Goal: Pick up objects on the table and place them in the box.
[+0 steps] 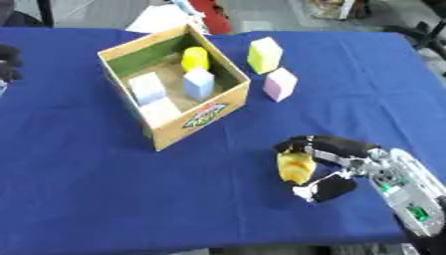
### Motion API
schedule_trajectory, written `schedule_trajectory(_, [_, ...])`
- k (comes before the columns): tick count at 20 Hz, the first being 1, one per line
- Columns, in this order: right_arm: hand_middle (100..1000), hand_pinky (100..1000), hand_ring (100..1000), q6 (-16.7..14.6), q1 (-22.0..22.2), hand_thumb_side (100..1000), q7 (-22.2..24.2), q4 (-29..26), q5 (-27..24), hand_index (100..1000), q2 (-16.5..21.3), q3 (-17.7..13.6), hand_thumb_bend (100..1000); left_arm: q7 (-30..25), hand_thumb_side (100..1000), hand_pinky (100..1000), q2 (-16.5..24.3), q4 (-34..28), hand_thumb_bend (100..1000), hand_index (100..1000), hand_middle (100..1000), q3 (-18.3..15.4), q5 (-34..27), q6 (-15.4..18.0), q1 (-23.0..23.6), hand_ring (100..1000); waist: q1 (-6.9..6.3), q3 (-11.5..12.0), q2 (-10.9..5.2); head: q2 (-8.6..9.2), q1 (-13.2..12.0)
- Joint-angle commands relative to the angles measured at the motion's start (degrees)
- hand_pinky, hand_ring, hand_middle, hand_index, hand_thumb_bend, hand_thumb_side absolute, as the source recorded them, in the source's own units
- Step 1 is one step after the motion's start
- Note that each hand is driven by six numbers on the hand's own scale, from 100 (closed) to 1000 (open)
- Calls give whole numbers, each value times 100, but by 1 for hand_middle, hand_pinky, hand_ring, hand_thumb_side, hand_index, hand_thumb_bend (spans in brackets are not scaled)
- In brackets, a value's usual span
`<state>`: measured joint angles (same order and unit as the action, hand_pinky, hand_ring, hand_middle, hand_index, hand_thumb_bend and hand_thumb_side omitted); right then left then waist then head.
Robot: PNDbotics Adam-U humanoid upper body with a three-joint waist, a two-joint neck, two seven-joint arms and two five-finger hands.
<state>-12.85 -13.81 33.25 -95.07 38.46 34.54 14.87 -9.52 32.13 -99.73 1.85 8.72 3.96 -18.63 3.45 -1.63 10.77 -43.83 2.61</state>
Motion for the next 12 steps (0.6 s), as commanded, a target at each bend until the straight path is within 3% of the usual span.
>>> schedule_trajectory(1, [911,851,890,79,-108,440,-311,-81,548,992,175,-155,229,-9,615,720,38,-136,100,788,622,-67,-12,-21,-36,603,52,-3,-94,-29,-13])
schedule_trajectory(7, [908,859,895,99,-249,383,-691,-33,1426,988,108,-181,214,-14,622,719,-37,-125,100,788,621,-62,-13,-34,-7,602,42,24,-70,-28,-6])
schedule_trajectory(10, [894,857,884,63,-259,302,-859,-34,1586,981,94,-227,195,-7,625,719,-43,-125,100,788,621,-74,-9,-39,14,601,39,33,-59,-29,-16])
schedule_trajectory(12, [848,840,847,27,-255,202,-948,-14,1746,948,102,-242,165,0,626,719,-53,-119,100,787,620,-80,-10,-48,25,601,41,34,-57,-29,-13])
